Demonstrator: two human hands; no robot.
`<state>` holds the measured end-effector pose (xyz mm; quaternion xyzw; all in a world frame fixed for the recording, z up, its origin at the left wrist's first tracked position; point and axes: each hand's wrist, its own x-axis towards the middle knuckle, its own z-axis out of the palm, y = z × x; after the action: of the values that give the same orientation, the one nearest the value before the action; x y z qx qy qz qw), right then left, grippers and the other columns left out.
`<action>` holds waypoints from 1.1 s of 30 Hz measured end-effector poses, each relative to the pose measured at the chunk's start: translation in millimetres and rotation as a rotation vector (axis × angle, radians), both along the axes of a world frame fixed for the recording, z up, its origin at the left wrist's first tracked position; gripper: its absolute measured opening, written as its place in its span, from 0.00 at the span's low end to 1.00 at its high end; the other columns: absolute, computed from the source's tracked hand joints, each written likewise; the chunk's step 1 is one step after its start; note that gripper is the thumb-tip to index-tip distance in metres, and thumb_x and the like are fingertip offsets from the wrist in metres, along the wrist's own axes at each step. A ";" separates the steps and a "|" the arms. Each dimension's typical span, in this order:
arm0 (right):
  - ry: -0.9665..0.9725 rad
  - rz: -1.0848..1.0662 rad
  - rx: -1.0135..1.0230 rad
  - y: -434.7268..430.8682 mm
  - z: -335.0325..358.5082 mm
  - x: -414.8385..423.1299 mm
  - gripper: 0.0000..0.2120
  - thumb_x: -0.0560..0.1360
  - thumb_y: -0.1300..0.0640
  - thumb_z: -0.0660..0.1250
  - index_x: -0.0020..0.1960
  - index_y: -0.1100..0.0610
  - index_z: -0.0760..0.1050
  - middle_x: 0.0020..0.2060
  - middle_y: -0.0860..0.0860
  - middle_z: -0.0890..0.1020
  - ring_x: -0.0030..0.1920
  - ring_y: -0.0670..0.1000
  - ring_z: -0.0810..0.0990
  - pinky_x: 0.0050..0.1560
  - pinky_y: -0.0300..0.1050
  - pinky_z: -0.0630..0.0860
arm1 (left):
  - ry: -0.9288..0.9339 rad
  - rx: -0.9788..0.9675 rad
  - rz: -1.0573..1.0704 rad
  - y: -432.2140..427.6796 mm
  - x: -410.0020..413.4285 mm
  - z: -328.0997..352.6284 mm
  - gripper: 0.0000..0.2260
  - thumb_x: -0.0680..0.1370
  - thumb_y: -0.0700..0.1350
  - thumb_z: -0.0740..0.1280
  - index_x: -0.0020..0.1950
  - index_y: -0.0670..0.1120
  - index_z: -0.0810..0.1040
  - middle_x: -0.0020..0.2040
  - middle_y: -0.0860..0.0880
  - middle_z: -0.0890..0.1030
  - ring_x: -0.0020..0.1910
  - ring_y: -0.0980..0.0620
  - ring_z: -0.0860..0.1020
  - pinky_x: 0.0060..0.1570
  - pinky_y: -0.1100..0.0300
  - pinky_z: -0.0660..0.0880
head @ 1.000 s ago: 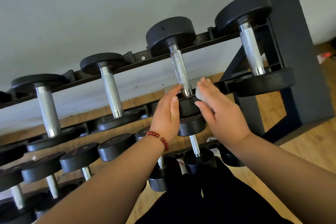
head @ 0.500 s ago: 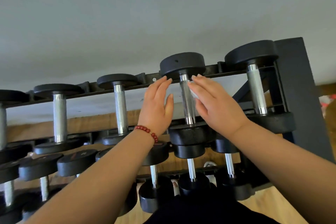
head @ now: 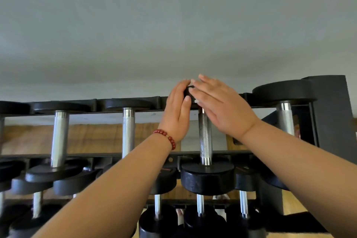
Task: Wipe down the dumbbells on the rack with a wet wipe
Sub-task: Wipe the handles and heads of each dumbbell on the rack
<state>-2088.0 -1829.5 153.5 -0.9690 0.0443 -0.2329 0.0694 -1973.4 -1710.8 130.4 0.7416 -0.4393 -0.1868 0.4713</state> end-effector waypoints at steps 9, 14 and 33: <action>0.039 0.146 -0.010 -18.3 7.8 20.1 0.18 0.82 0.57 0.56 0.68 0.62 0.74 0.68 0.57 0.74 0.71 0.57 0.69 0.70 0.52 0.68 | 0.022 -0.092 0.038 -7.7 -0.3 -13.6 0.23 0.83 0.55 0.46 0.74 0.47 0.62 0.71 0.49 0.68 0.72 0.54 0.64 0.72 0.57 0.62; -0.060 0.170 -0.011 -32.0 -11.0 -7.4 0.17 0.84 0.58 0.55 0.71 0.61 0.68 0.71 0.58 0.70 0.74 0.59 0.64 0.72 0.53 0.65 | 0.102 -0.090 0.057 -6.7 2.4 -15.6 0.18 0.82 0.55 0.47 0.72 0.63 0.59 0.72 0.59 0.65 0.74 0.59 0.61 0.72 0.62 0.59; -0.144 -0.246 0.439 5.1 -12.8 0.1 0.24 0.85 0.49 0.46 0.74 0.60 0.64 0.74 0.54 0.63 0.76 0.53 0.58 0.76 0.38 0.51 | -0.122 -0.008 0.133 -22.0 -10.1 14.6 0.23 0.80 0.50 0.50 0.71 0.45 0.70 0.66 0.57 0.69 0.67 0.63 0.64 0.68 0.73 0.58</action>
<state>-2087.9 -1824.4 140.7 -0.8989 0.2063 -0.2929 0.2520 -1983.5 -1732.8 145.0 0.7771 -0.4178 -0.1079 0.4582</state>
